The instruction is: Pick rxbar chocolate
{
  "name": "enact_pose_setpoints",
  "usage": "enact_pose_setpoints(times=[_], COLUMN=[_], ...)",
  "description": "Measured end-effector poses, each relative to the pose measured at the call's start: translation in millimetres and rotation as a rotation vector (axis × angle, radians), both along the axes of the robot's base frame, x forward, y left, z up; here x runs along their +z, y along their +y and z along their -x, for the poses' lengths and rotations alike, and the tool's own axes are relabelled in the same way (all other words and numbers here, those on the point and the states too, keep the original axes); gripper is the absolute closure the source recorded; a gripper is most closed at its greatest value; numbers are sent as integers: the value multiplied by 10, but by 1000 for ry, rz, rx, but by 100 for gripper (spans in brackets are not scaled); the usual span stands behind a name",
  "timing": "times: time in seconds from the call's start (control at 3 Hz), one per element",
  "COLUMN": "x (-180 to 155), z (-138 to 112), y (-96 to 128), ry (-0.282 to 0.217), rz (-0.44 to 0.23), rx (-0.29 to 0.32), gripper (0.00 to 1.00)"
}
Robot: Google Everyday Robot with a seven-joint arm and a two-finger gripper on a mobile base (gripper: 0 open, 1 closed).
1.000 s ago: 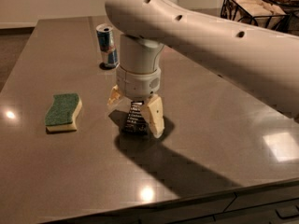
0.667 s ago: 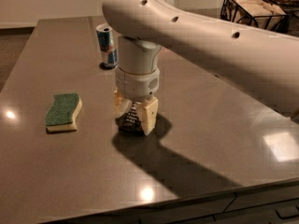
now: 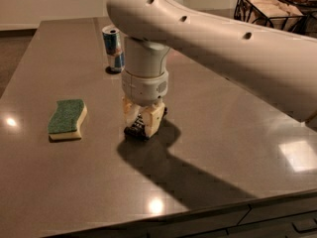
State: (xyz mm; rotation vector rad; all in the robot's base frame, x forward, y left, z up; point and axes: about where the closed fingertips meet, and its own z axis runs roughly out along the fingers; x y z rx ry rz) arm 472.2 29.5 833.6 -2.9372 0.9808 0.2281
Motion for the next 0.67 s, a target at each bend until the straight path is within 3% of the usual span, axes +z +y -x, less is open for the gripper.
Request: enact_pose_setpoints(times=[0.33,0.67], x=[8,285], z=[-2,-33], y=[-2,-39], ry=[-2,-38], rz=[-1,-40], rx=[-2,-66], gripper=[100,100])
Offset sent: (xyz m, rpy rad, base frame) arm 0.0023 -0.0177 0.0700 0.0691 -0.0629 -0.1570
